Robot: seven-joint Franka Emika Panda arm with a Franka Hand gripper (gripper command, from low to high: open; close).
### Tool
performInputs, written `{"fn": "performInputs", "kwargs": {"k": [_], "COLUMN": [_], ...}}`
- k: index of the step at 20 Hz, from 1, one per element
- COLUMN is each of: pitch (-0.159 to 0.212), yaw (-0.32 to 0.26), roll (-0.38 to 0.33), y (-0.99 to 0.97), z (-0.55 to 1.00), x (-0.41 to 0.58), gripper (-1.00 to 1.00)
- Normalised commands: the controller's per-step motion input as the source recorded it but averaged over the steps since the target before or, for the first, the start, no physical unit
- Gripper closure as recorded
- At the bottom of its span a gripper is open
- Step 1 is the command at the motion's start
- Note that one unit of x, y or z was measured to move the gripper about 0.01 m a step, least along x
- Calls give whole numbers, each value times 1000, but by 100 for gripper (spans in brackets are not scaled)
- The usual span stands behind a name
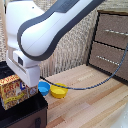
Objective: Position your gripper near the granola bar, please. Lightly grip the granola bar with your gripping tool. Relocate your gripper along with the granola bar toward the leading division of the caddy with caution. Gently release the granola bar into the leading division of the caddy.
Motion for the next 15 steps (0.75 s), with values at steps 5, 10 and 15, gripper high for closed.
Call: {"fn": "performInputs", "kwargs": {"k": [5, 10, 15], "pitch": [0, 0, 26], "yaw": [-103, -117, -151], "roll": [-9, 12, 37], "y": [346, 79, -51], "z": [-115, 81, 153], "x": [-107, 5, 197], "gripper": [-100, -100, -100]}}
